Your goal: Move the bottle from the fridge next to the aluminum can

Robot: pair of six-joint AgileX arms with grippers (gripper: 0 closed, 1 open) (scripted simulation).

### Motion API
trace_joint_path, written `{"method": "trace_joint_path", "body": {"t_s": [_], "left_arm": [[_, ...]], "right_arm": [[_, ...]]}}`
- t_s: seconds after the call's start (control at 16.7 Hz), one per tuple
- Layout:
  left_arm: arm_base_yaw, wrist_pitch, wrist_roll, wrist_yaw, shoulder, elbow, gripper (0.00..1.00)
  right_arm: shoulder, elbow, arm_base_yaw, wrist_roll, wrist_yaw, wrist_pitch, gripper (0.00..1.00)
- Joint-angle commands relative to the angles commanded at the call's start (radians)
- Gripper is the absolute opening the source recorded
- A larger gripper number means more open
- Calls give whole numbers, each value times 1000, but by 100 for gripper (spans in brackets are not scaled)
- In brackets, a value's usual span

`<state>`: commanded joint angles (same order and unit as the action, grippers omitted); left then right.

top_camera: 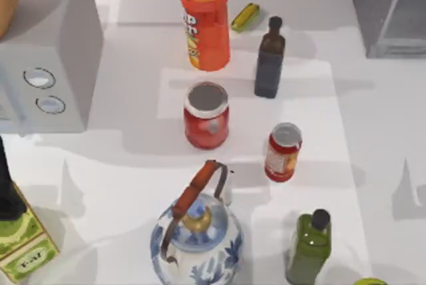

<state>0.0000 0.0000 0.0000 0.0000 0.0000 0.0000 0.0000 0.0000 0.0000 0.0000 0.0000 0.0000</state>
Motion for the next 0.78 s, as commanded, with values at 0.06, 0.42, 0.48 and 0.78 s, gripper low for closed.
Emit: {"method": "trace_joint_path", "body": {"t_s": [0.06, 0.42, 0.48, 0.78], "left_arm": [[0, 0, 0, 0, 0, 0, 100], [0, 0, 0, 0, 0, 0, 100], [0, 0, 0, 0, 0, 0, 100], [0, 0, 0, 0, 0, 0, 100]], "right_arm": [[0, 0, 0, 0, 0, 0, 100], [157, 100, -19, 0, -24, 124, 100], [220, 135, -27, 0, -31, 167, 100], [686, 347, -80, 1, -74, 434, 100]]}}
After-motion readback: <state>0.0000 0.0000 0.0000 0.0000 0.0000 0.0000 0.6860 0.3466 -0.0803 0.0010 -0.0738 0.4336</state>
